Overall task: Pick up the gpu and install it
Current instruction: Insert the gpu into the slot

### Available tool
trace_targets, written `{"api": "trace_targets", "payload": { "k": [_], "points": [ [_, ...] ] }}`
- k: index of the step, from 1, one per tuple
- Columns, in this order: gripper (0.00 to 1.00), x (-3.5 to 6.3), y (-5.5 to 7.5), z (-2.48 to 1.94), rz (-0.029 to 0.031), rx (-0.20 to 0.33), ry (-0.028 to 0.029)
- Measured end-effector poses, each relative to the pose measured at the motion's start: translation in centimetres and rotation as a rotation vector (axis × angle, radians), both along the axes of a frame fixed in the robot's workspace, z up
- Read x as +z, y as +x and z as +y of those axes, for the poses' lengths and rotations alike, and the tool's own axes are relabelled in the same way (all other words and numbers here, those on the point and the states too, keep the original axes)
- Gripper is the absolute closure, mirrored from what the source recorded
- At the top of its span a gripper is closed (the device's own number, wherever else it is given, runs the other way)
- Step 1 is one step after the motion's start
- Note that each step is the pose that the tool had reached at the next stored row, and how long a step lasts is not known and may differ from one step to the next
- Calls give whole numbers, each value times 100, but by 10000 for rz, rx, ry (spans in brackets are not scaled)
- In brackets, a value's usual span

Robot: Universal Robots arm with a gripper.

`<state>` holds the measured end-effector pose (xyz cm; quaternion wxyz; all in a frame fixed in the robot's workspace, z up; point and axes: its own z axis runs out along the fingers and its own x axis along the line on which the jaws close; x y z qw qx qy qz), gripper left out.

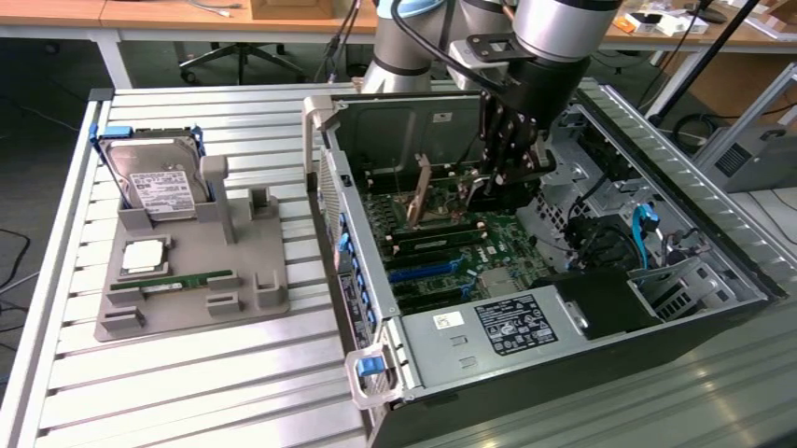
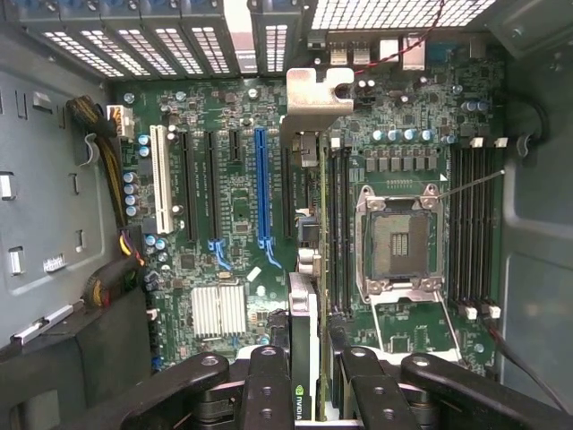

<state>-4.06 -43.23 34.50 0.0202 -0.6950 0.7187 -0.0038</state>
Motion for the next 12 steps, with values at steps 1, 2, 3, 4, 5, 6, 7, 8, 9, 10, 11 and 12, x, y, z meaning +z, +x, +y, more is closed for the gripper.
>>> {"api": "trace_targets", "payload": {
  "k": [1, 2, 3, 4, 5, 6, 7, 8, 9, 10, 11, 12],
  "points": [
    [73, -3, 0, -2, 0, 0, 0],
    [73, -5, 0, -4, 0, 0, 0],
    [73, -7, 0, -6, 0, 0, 0],
    [73, -10, 0, -8, 0, 0, 0],
    [73, -14, 0, -11, -1, 0, 1],
    [73, -16, 0, -13, 0, 0, 0],
    [73, -18, -1, -15, 0, 0, 0],
    [73, -21, -1, -17, 0, 0, -1],
    [73, -24, -1, -19, 0, 0, 0],
    [73, -26, -1, -21, 0, 0, -1],
    [73, -29, -1, -23, 0, 0, 0],
    [73, -31, -1, -24, 0, 0, -1]
  ]
}}
